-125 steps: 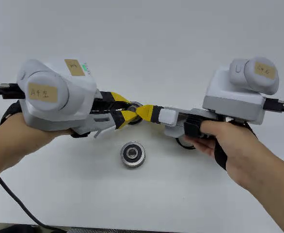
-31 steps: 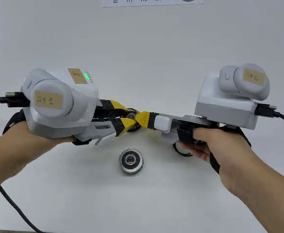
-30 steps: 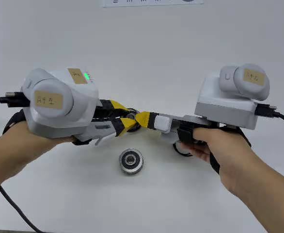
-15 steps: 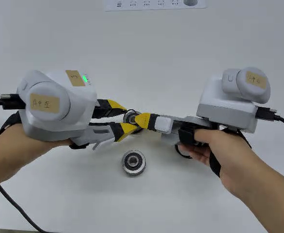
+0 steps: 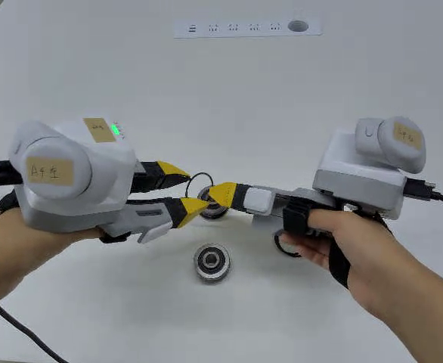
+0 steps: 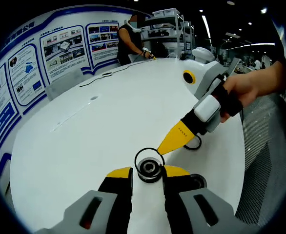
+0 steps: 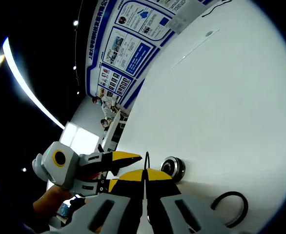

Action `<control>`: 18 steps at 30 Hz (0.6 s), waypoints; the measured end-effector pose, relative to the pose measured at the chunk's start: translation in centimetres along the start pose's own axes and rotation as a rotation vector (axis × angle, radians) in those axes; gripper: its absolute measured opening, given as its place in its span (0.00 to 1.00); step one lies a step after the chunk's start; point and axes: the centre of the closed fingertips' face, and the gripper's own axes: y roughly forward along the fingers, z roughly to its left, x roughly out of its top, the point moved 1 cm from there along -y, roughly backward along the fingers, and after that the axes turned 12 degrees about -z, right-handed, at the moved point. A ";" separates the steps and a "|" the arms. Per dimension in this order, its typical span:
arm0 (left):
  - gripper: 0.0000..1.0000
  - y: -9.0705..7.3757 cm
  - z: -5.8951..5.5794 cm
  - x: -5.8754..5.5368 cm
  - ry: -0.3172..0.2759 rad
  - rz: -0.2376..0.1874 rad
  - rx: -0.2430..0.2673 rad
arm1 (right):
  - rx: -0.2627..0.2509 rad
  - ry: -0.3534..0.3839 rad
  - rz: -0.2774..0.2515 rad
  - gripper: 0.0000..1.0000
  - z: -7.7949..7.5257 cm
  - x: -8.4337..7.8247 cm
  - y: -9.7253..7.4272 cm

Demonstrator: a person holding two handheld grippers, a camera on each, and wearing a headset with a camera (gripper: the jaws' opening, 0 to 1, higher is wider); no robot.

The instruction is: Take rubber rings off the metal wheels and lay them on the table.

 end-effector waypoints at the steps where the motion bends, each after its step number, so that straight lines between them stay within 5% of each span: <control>1: 0.25 -0.1 -0.1 0.1 0.002 -0.001 0.002 | -0.004 -0.002 -0.005 0.02 -0.1 0.2 -0.3; 8: 0.25 -0.8 -0.6 0.8 0.003 -0.019 0.018 | -0.059 0.023 -0.054 0.02 -1.6 1.0 -3.5; 18: 0.24 -2.1 -1.2 0.4 0.000 -0.017 0.038 | -0.165 0.090 -0.073 0.02 -5.0 -0.7 -7.3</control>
